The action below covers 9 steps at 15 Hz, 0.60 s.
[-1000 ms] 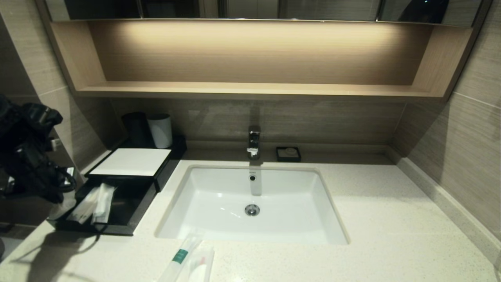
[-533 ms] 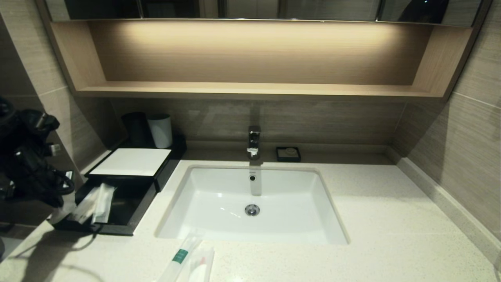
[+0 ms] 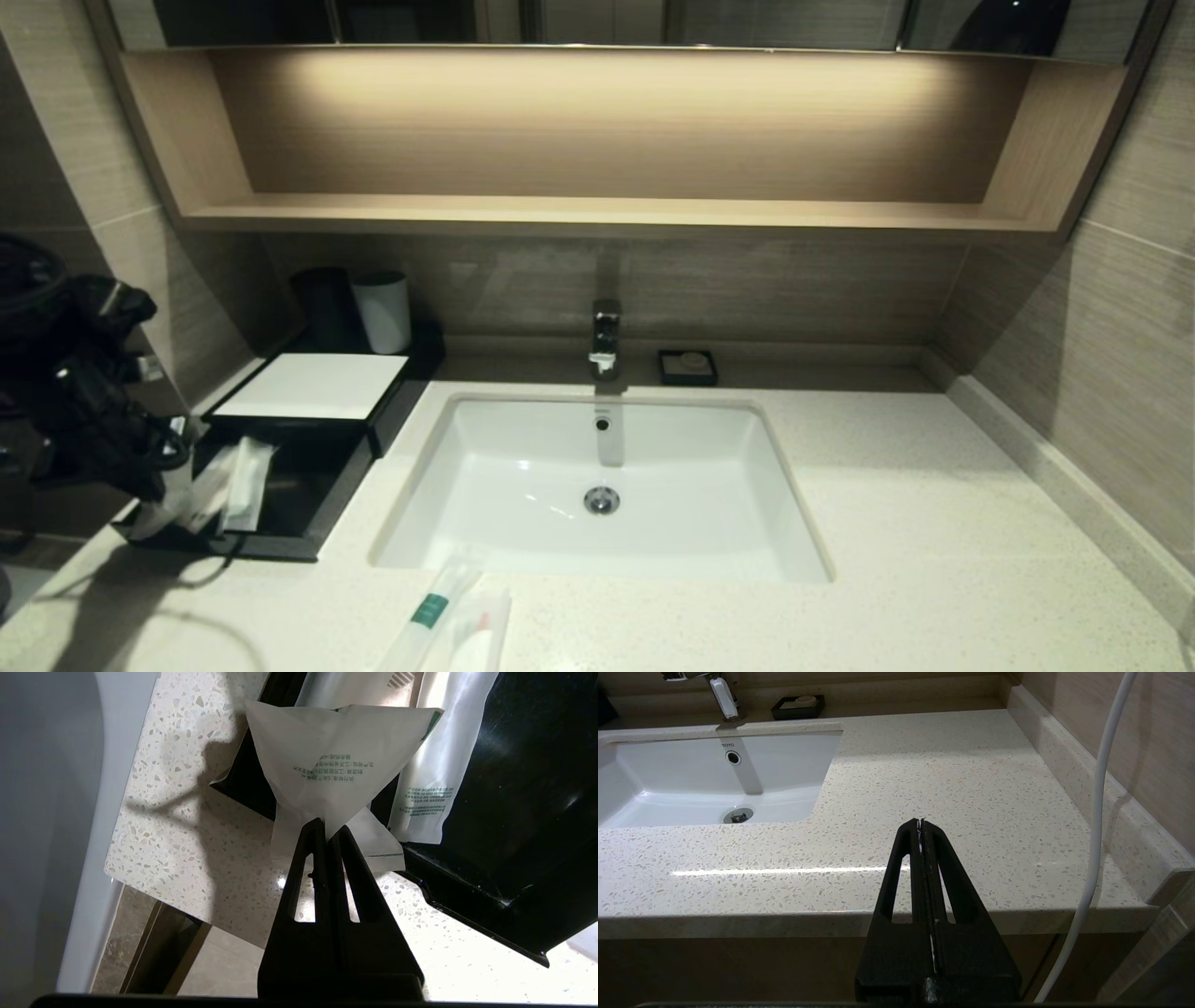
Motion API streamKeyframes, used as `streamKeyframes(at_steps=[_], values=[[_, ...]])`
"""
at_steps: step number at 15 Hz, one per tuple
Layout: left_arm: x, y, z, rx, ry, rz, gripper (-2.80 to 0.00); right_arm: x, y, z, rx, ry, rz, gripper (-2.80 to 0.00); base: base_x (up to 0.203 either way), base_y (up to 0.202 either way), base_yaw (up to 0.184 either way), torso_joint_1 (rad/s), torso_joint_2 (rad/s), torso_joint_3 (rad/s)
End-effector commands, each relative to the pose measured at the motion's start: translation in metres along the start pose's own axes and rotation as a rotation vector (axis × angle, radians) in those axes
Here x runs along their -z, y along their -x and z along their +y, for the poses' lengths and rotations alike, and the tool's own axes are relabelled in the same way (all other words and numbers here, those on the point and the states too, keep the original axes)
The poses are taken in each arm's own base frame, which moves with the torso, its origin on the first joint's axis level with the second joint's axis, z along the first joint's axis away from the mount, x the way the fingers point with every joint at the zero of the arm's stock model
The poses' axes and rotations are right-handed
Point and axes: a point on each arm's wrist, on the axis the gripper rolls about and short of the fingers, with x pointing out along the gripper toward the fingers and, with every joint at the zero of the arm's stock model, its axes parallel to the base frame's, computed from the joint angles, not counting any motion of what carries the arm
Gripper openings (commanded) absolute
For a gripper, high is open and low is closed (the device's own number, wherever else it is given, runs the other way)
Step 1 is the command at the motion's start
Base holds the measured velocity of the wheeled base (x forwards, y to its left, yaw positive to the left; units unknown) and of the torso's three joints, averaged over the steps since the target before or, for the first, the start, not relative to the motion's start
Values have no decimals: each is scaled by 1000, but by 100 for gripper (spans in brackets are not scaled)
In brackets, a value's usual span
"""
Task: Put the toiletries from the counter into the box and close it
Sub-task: Place the bathroom toiletry into the drawer
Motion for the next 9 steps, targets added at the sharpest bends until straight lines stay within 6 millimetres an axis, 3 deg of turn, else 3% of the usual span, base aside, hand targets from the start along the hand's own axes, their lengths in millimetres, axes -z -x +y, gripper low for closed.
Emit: streamKeyframes(at_steps=[1,4,5,9], values=[[-3,-7,-1,-2,-2,17,-280,0,0,0,-1,-1,1,-280,0,0,0,0,0,0],[-5,-13,-1,-3,-20,32,-280,0,0,0,0,-1,1,-280,0,0,0,0,0,0],[-5,-14,-1,-3,-37,33,0,0,0,0,0,-1,1,-280,0,0,0,0,0,0],[-5,-13,-1,-1,-36,27,0,0,0,0,0,-1,1,-280,0,0,0,0,0,0]])
